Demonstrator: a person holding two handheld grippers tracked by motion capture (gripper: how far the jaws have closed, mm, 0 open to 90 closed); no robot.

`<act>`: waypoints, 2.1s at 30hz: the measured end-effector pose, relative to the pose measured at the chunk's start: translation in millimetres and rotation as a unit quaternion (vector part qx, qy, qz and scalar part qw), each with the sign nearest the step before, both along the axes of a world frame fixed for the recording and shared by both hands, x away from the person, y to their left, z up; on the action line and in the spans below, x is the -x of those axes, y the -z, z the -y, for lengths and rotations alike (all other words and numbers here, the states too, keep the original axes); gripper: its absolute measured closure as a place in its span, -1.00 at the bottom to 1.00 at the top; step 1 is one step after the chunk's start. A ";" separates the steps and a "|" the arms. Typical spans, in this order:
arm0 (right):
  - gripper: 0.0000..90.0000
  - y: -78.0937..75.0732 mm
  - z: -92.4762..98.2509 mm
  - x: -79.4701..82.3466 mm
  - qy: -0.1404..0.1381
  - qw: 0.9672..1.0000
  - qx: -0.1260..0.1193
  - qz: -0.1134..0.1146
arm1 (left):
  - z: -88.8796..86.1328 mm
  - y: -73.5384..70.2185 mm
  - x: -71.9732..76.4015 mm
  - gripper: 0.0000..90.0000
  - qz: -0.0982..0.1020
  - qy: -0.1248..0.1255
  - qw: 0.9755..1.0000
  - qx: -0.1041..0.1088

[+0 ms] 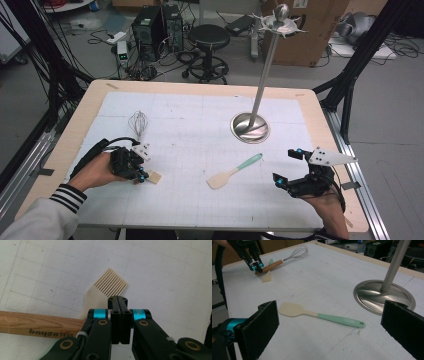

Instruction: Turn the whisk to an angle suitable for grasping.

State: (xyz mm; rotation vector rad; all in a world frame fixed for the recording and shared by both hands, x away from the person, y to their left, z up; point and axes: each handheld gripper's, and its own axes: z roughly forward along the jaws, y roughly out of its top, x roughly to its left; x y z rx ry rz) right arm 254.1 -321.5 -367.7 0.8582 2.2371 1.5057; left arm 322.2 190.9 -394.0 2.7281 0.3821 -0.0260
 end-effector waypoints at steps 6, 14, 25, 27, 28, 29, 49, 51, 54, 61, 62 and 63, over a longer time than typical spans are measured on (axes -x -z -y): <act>-1.00 0.9 -0.9 -0.6 -0.001 1.000 0.001 -0.003 | -1.2 3.3 -1.1 1.00 -0.007 -0.001 1.000 -0.020; -1.00 1.7 0.0 -0.6 0.000 1.000 0.002 -0.003 | -6.2 3.2 -2.1 0.99 -0.011 -0.005 0.999 -0.029; -1.00 2.4 1.6 0.4 0.004 1.000 0.005 -0.005 | -27.8 2.5 -2.9 0.99 -0.008 -0.021 0.999 -0.045; -1.00 2.4 1.5 0.4 0.003 1.000 0.006 -0.006 | -32.7 3.6 -3.8 0.99 -0.007 -0.026 0.998 -0.050; -1.00 2.4 1.2 0.4 0.003 1.000 0.006 -0.006 | -35.4 4.4 -4.5 0.99 -0.006 -0.028 0.998 -0.055; -1.00 2.7 0.8 0.0 0.003 1.000 0.007 -0.007 | -41.0 6.3 -5.6 0.99 -0.005 -0.036 0.997 -0.061; -1.00 4.6 -1.2 -1.6 0.001 1.000 0.013 -0.009 | -84.8 6.5 -11.8 1.00 0.008 -0.084 0.994 -0.066; -1.00 4.9 -1.8 -1.5 0.001 1.000 0.013 -0.012 | -87.7 6.6 -13.6 1.00 0.010 -0.089 0.994 -0.067; -1.00 4.9 -2.0 -1.9 0.000 1.000 0.014 -0.010 | -90.0 7.6 -14.4 1.00 0.007 -0.095 0.993 -0.067; -1.00 5.0 -1.1 -1.6 0.001 1.000 0.013 -0.012 | -87.8 -6.1 -12.6 0.96 0.023 -0.105 0.994 -0.030; -1.00 4.8 -1.4 -1.5 0.002 1.000 0.013 -0.012 | -87.3 -14.6 -13.0 0.93 0.025 -0.101 0.994 -0.013; -1.00 4.5 -1.8 -1.5 0.001 1.000 0.013 -0.012 | -87.3 -14.6 -13.0 0.90 0.025 -0.101 0.994 -0.013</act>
